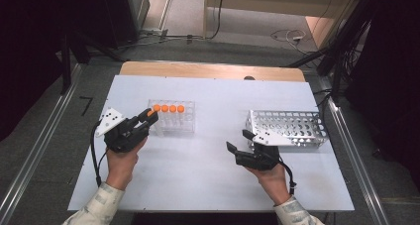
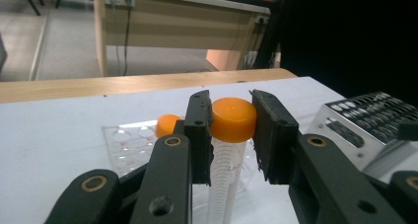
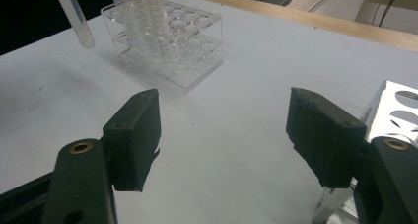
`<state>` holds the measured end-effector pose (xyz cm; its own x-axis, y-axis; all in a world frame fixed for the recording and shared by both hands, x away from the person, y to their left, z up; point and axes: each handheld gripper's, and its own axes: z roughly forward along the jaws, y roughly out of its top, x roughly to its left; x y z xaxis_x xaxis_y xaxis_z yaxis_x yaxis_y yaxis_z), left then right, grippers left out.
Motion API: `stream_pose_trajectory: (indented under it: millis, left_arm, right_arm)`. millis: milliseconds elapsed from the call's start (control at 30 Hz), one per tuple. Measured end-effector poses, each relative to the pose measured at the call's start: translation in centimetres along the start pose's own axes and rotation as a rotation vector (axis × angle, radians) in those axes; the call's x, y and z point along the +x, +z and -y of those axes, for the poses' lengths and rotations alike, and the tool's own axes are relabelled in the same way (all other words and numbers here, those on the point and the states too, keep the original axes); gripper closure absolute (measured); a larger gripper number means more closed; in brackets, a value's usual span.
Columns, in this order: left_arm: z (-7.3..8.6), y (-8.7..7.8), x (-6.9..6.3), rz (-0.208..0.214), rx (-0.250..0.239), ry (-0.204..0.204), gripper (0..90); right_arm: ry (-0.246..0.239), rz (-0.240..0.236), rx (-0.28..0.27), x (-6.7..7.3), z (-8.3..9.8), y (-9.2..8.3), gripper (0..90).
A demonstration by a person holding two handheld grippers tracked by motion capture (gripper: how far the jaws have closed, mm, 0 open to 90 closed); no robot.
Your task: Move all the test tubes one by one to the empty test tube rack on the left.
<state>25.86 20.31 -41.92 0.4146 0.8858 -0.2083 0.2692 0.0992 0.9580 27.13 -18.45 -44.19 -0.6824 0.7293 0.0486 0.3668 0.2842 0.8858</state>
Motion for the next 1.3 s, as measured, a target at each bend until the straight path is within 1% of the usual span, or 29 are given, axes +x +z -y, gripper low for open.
stream_pose_trajectory:
  millis: [200, 333, 467, 500, 567, 667, 800, 967, 1167, 1300]
  left_arm:
    - [-1.3, 0.3, 1.0, -0.049, -0.021, -0.006, 69.6]
    - [-2.0, 0.6, 1.8, -0.098, -0.021, -0.001, 69.6]
    - [-2.6, 1.0, 2.3, -0.127, -0.033, 0.004, 69.6]
    - [-2.7, 1.2, 2.4, -0.129, -0.037, 0.003, 69.6]
    - [-2.8, 1.5, 2.5, -0.136, -0.041, 0.017, 69.6]
    - [-2.9, 2.0, 2.5, -0.152, -0.036, 0.027, 69.6]
    - [-2.8, 2.6, 2.7, -0.16, -0.027, 0.029, 69.6]
    - [-2.6, 3.1, 2.8, -0.168, -0.022, 0.04, 69.6]
    - [-2.3, 3.5, 2.6, -0.183, -0.005, 0.066, 69.5]
    - [-2.0, 3.8, 2.5, -0.185, 0.003, 0.075, 69.5]
  right_arm:
    - [0.012, 0.015, 0.001, -0.6, 0.3, -0.7, 28.1]
    - [0.018, 0.023, -0.005, -0.9, 0.3, -0.9, 28.1]
    - [0.024, 0.023, -0.009, -1.1, 0.3, -1.0, 28.2]
    - [0.024, 0.023, -0.007, -1.0, 0.3, -1.0, 28.2]
    - [0.022, 0.024, -0.006, -0.9, 0.3, -0.9, 28.2]
    - [0.019, 0.023, -0.005, -0.9, 0.4, -0.9, 28.2]
    - [0.023, 0.021, -0.006, -1.0, 0.4, -0.8, 28.3]
    - [0.022, 0.019, -0.004, -1.0, 0.4, -0.8, 28.4]
    - [0.021, 0.019, -0.003, -0.9, 0.4, -0.8, 28.4]
    - [0.02, 0.018, -0.002, -0.9, 0.5, -0.7, 28.4]
